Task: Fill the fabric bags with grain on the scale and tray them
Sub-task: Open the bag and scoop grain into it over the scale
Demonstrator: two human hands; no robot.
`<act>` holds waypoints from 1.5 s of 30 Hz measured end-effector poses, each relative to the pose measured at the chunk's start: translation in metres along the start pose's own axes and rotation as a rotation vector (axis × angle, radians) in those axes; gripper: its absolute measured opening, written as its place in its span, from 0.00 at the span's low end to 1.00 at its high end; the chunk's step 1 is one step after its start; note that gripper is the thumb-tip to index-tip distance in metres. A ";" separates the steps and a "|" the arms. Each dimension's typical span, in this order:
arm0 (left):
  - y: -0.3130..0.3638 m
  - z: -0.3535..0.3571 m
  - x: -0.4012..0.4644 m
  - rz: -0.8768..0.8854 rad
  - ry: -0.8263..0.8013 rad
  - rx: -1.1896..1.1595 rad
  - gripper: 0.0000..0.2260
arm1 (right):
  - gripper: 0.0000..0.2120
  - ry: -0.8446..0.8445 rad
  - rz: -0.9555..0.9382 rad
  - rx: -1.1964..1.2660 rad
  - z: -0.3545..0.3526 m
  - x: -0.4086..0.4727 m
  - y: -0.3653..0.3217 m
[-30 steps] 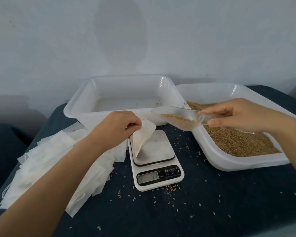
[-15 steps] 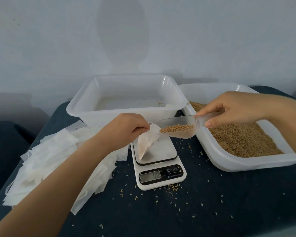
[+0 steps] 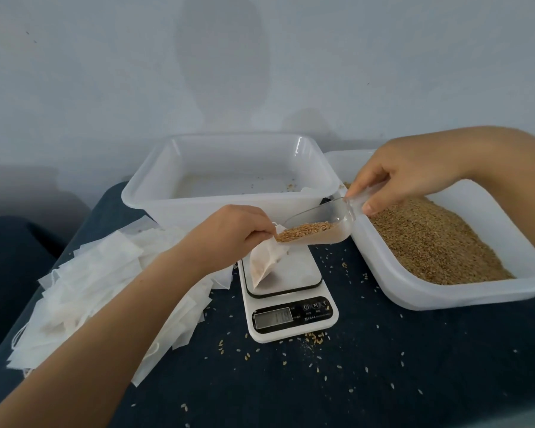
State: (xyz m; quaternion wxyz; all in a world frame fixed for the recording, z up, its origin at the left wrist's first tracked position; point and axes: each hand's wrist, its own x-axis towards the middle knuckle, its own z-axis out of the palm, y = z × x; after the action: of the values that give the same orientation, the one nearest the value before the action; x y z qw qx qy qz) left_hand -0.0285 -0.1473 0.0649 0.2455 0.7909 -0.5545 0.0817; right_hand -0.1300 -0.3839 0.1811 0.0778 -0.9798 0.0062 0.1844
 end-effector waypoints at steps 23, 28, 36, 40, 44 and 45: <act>-0.001 0.002 0.002 -0.023 -0.010 0.013 0.07 | 0.10 0.026 -0.014 -0.028 -0.004 0.002 0.005; -0.003 0.003 0.000 -0.049 0.008 0.004 0.07 | 0.14 0.031 -0.029 0.055 0.002 0.002 0.019; -0.009 0.006 -0.005 -0.221 0.046 -0.102 0.13 | 0.15 0.075 -0.055 0.329 0.038 -0.003 0.052; -0.012 0.007 -0.007 -0.240 0.067 -0.134 0.13 | 0.15 0.098 -0.066 0.417 0.051 -0.006 0.061; -0.012 0.010 -0.008 -0.230 0.053 -0.121 0.13 | 0.15 0.131 -0.086 0.505 0.057 -0.009 0.064; -0.012 0.010 -0.008 -0.228 0.051 -0.120 0.13 | 0.15 0.136 -0.085 0.516 0.058 -0.009 0.065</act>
State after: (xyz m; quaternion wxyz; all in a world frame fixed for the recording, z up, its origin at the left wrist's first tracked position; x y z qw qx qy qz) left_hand -0.0218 -0.1423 0.0490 0.3143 0.8304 -0.4583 0.0401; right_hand -0.1621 -0.4389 0.1209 0.3320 -0.9371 0.0169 0.1069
